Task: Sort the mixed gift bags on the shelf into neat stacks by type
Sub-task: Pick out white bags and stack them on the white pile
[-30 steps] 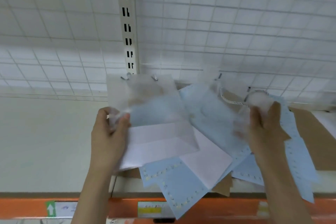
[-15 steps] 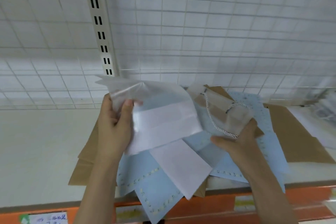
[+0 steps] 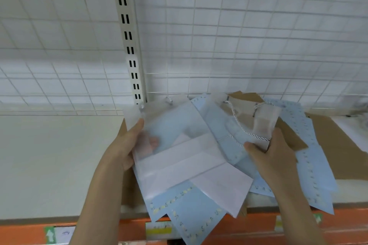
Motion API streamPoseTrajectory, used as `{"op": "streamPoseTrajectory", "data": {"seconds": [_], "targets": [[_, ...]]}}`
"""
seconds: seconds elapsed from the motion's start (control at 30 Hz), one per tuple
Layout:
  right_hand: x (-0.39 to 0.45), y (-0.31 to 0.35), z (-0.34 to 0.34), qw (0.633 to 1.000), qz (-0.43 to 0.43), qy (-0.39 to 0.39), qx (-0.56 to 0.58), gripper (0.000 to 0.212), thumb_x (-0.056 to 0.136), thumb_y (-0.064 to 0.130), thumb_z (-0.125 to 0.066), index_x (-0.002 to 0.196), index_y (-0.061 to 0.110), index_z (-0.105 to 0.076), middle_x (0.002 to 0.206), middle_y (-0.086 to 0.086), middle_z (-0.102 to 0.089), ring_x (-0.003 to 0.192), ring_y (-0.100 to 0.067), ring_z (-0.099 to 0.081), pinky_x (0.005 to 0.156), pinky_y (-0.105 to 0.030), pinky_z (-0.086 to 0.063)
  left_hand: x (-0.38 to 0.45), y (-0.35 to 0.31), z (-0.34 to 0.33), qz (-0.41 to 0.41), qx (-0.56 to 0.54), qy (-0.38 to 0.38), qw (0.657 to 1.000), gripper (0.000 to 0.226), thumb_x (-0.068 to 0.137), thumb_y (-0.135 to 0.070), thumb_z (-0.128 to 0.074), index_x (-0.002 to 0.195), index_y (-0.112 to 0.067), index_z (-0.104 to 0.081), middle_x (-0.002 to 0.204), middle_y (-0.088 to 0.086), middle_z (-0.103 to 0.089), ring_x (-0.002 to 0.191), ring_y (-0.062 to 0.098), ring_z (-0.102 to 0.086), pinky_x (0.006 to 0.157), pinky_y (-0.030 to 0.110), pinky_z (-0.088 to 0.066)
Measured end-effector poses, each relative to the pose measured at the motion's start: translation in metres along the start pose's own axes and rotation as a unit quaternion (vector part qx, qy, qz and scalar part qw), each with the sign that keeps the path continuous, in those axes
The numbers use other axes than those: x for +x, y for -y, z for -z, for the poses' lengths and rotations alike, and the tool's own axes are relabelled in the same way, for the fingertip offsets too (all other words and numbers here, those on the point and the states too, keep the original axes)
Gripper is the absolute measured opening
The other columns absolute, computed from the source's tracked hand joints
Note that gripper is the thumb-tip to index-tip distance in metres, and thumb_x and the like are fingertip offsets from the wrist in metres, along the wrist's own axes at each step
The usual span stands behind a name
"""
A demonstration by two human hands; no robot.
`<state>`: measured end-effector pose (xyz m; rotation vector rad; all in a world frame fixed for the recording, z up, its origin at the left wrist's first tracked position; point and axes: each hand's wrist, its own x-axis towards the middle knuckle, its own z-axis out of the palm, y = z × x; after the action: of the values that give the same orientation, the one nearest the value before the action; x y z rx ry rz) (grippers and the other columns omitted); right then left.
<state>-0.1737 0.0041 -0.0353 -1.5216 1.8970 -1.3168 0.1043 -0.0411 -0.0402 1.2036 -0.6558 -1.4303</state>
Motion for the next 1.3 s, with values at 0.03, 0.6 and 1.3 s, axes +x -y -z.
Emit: {"op": "streamPoseTrajectory", "data": {"seconds": [0.03,0.6,1.3], "targets": [[0.0,0.0,-0.002,1.0,0.006,-0.001,-0.016,0.025,0.083,0.012,-0.064,0.1,0.011,-0.047,0.075,0.002,-0.054,0.065,-0.009,-0.052,0.049,-0.021,-0.033,0.005,-0.002,-0.001,-0.009,0.017,-0.014,1.0,0.034,0.094,-0.019,-0.052,0.124,-0.004,-0.05,0.065,0.008,-0.069,0.047,0.017,-0.064,0.042,0.024,-0.05],[0.01,-0.004,-0.007,0.998,-0.015,-0.043,-0.051,0.025,0.083,0.011,-0.064,0.1,0.009,-0.045,0.072,0.003,-0.049,0.064,-0.01,-0.047,0.051,-0.018,-0.03,0.021,-0.034,-0.045,-0.241,-0.037,0.134,0.96,0.036,0.094,0.0,-0.045,0.124,-0.02,-0.05,0.115,-0.004,-0.067,0.073,0.01,-0.063,0.062,0.027,-0.057],[0.086,-0.12,0.154,0.999,-0.016,-0.027,-0.017,0.016,0.095,0.034,-0.043,0.089,0.019,-0.042,0.069,-0.005,-0.055,0.065,-0.021,-0.05,0.054,-0.027,-0.034,-0.051,0.058,-0.218,-0.235,0.222,-0.004,0.946,0.01,0.089,-0.021,-0.059,0.089,-0.012,-0.054,0.055,-0.001,-0.066,0.036,0.011,-0.049,0.041,0.02,-0.042]]}}
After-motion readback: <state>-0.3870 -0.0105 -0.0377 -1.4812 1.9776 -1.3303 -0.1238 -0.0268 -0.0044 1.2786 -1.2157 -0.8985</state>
